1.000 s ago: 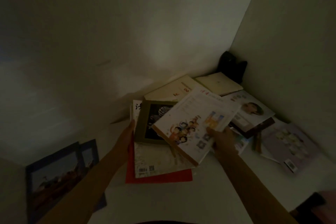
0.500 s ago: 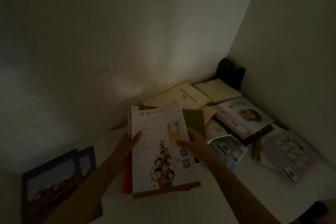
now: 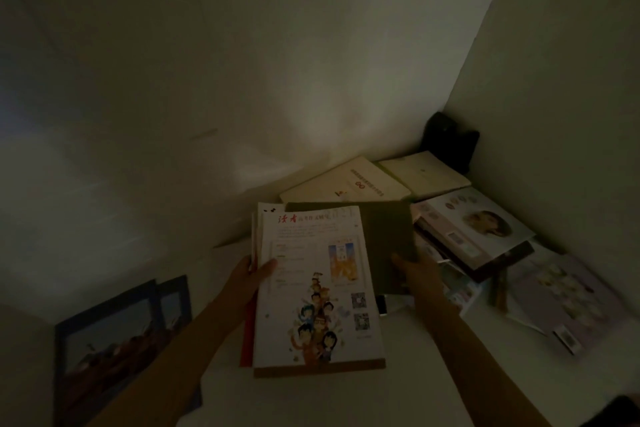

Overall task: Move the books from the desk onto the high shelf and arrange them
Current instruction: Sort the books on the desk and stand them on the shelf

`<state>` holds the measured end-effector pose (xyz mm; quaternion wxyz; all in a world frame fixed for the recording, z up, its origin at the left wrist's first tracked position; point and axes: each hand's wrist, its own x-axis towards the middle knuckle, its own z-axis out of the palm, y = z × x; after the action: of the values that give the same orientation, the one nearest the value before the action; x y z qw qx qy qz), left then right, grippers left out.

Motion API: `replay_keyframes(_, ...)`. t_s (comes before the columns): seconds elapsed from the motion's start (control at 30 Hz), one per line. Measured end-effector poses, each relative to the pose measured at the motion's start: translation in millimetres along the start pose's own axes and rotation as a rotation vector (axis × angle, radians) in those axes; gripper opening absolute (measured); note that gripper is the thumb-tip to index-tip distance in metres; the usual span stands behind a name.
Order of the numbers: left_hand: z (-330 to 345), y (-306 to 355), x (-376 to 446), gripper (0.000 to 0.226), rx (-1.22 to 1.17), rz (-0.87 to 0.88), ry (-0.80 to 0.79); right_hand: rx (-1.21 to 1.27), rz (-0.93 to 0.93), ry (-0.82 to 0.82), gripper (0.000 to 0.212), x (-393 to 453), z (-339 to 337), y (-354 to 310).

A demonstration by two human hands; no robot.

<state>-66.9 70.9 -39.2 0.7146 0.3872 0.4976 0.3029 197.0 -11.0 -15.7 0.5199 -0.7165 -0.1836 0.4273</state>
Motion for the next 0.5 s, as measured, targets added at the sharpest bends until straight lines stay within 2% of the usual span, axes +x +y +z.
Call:
replay_keyframes(0.1, 0.8, -0.1, -0.9, 0.028, -0.020, -0.011, 0.008, 0.049, -0.116, 0.168, 0.037, 5.7, -31.1, -24.9)
replay_keyframes(0.17, -0.3, 0.4, -0.5, 0.037, -0.002, -0.007, 0.020, 0.049, -0.239, 0.227, 0.027, 5.0, -52.0, -42.6)
replay_keyframes(0.23, -0.9, 1.7, -0.9, 0.042, 0.002, -0.009, 0.022, 0.006, -0.380, 0.272, 0.025, -3.4, -60.1, -58.6)
replay_keyframes(0.3, -0.5, 2.4, -1.9, 0.040, -0.027, -0.016, 0.012, -0.036, -0.502, 0.281, 0.025, -16.5, -54.3, -70.0)
replay_keyframes(0.43, -0.9, 1.6, -3.1, 0.038, -0.056, -0.021, -0.012, -0.066, -0.726, 0.285, 0.006, -48.7, -29.9, -79.0)
replay_keyframes(0.5, -1.5, 0.6, -3.5, 0.039, -0.084, -0.014, -0.019, -0.063, -0.745, 0.222, 0.014, -61.5, -17.4, -70.7)
